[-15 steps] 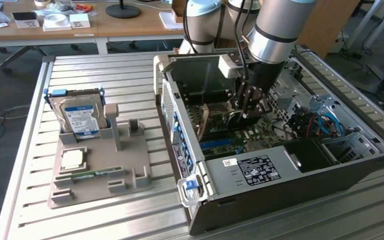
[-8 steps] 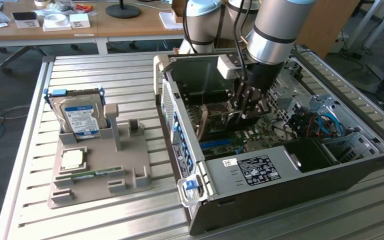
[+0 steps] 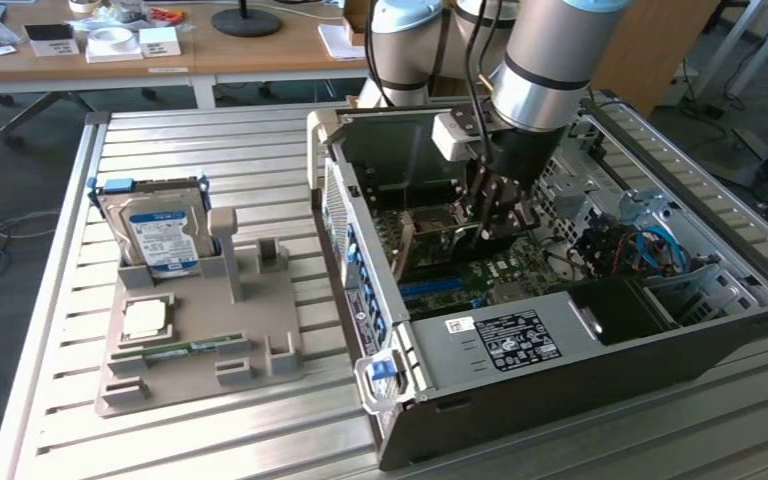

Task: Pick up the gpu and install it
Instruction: 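Insert the gpu into the slot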

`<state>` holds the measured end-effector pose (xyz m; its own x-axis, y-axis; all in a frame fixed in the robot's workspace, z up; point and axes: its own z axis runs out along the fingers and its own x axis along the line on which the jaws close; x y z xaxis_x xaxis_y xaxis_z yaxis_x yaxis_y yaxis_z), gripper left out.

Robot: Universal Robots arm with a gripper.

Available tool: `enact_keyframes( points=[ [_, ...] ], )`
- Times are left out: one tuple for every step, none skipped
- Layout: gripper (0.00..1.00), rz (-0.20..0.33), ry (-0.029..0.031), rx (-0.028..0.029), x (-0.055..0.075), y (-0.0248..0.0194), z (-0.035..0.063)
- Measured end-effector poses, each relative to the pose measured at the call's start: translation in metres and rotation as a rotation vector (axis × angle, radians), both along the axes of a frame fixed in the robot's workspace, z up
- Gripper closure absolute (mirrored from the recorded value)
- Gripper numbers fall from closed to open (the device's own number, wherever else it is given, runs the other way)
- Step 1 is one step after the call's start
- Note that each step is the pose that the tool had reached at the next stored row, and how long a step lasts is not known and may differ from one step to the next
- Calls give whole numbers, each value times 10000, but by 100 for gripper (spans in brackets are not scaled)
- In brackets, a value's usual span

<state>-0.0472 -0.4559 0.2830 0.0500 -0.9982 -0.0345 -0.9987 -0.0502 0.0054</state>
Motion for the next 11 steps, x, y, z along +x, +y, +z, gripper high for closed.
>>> enact_keyframes(
  points=[
    [73, 0, 0, 0, -1, 0, 0],
    [73, -2, 0, 0, -6, 0, 0],
    [73, -2, -1, 1, -10, 1, -1],
    [73, 0, -2, 1, -16, 0, -1],
    [73, 0, -3, 0, -23, 0, 0],
    [73, 0, -5, 0, -29, 0, 0],
    [73, 1, -7, 0, -36, 0, 0],
    [73, 0, -9, 0, -44, 1, 0],
    [73, 0, -11, -1, -51, 1, 0],
    [73, 0, -11, -1, -57, 1, 0],
    [73, 0, -11, 0, -60, 2, 0]
  ],
)
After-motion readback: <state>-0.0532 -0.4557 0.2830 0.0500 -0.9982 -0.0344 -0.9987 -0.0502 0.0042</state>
